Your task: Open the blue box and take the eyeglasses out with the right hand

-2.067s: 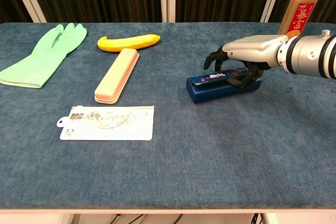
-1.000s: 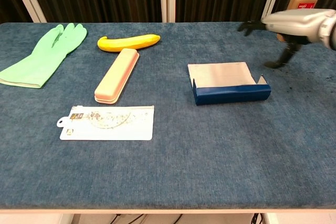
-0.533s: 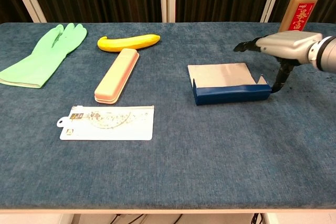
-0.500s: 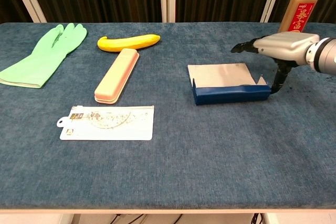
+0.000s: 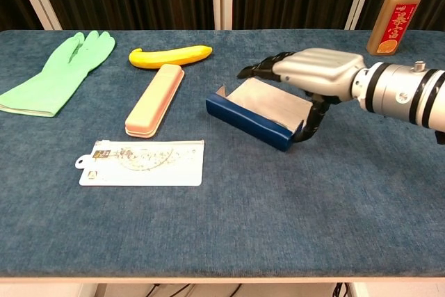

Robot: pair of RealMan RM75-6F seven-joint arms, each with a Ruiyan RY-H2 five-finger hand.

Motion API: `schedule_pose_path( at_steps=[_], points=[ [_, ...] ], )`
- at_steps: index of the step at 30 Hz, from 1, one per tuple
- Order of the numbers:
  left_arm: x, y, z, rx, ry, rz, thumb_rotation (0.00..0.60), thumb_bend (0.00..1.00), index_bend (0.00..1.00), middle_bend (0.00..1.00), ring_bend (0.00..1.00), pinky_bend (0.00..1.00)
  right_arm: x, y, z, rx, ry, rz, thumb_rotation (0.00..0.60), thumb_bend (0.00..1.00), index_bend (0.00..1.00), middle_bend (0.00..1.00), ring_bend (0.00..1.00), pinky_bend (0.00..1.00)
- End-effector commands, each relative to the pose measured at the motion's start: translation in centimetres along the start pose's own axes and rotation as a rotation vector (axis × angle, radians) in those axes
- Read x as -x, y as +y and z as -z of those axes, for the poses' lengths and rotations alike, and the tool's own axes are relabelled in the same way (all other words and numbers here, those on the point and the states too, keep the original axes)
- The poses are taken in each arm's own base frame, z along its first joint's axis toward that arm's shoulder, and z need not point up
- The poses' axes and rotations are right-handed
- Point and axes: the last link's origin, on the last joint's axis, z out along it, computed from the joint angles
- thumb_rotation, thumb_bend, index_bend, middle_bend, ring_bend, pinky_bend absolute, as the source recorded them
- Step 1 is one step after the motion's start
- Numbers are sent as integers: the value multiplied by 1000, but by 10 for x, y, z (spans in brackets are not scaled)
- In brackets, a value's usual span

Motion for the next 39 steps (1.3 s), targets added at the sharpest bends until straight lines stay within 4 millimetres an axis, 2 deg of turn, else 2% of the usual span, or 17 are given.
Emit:
schedule_pose_path(
  at_steps=[1, 3, 5, 9, 15, 18, 23, 27, 34, 39],
  points=[
    [0, 0, 0, 1, -1, 3, 600, 373, 664, 666, 429, 370, -4, -14, 3, -70, -51, -10, 600, 70, 0, 148, 0, 0],
    [0, 0, 0, 2, -3, 3, 600, 373, 664, 666, 428, 370, -7, -19, 4, -99, -81, -17, 600, 141, 0, 158, 0, 0],
    [0, 0, 0, 3, -4, 4, 600, 372, 664, 666, 429, 370, -10, -23, 1, -117, -95, -20, 600, 255, 0, 169, 0, 0],
    [0, 0, 0, 3, -4, 2, 600, 373, 664, 666, 429, 370, -16, -34, -13, -138, -90, -34, 600, 446, 0, 194, 0, 0],
    [0, 0, 0, 2, -4, 4, 600, 373, 664, 666, 428, 370, -20, -56, -35, -182, -76, -19, 600, 517, 0, 200, 0, 0],
    [0, 0, -1, 2, -5, 5, 600, 373, 664, 666, 429, 370, -17, -57, -44, -173, -94, 8, 600, 526, 0, 217, 0, 0],
    [0, 0, 0, 3, -7, 9, 600, 372, 663, 666, 429, 370, -16, -39, -58, -91, -113, 65, 600, 555, 0, 237, 0, 0],
    [0, 0, -1, 3, -8, 9, 600, 373, 663, 665, 429, 370, -21, -22, -59, -25, -114, 64, 600, 583, 0, 254, 0, 0],
    [0, 0, -1, 4, -8, 5, 600, 373, 663, 666, 428, 370, -28, 19, -47, 114, -131, 56, 600, 592, 0, 268, 0, 0],
    [0, 0, -1, 3, -7, 0, 600, 373, 663, 666, 428, 370, -27, 46, -31, 198, -168, 38, 600, 593, 0, 288, 0, 0]
  ],
)
